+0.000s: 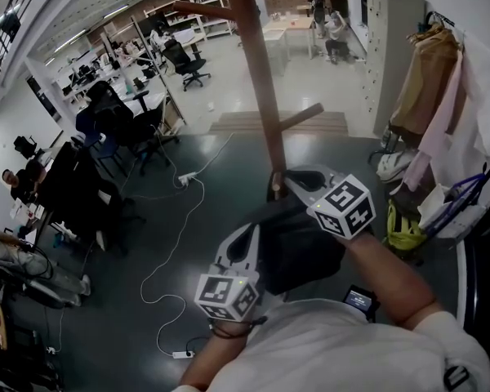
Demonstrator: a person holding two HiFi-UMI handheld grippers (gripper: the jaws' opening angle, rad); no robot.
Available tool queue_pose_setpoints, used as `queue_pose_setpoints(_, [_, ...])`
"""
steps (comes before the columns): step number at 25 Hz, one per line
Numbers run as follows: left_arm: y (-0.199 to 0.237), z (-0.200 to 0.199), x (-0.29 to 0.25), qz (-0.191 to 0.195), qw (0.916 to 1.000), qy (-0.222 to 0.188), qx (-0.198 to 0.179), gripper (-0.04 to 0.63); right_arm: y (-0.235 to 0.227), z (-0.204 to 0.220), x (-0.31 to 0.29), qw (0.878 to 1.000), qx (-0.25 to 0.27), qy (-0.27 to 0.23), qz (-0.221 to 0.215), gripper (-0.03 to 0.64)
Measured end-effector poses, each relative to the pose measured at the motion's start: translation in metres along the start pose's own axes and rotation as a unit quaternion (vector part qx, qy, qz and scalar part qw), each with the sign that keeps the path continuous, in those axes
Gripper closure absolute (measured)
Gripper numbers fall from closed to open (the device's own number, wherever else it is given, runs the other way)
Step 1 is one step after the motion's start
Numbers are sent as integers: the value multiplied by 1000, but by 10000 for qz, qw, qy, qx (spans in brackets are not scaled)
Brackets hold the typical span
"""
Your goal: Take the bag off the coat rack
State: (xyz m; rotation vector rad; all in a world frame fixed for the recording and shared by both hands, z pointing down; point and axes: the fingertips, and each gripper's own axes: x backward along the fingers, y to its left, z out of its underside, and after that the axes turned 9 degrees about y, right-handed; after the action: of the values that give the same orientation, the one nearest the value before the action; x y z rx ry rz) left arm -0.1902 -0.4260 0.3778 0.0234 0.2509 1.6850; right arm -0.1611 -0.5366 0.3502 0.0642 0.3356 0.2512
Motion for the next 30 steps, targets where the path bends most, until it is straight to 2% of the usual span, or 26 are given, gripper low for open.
queue_pose_setpoints(7, [-3,-7,18,57,9999,-130,-13,594,19,-20,20,9995,131,-251,156,594])
queue_pose_setpoints(15, [-7,-19,46,237,9992,-324,-21,594,43,-30,39,9989,-12,-389,277,594])
queue_pose_setpoints(24, [-8,-20,77,529,9983,-245,-96,594,85,-23,48,9982,-178,-407,395,595])
queue_pose_setpoints(30, [6,-15,118,586,9982,-119,-102,594,122,-19,51,9953,-447,-557,650,595])
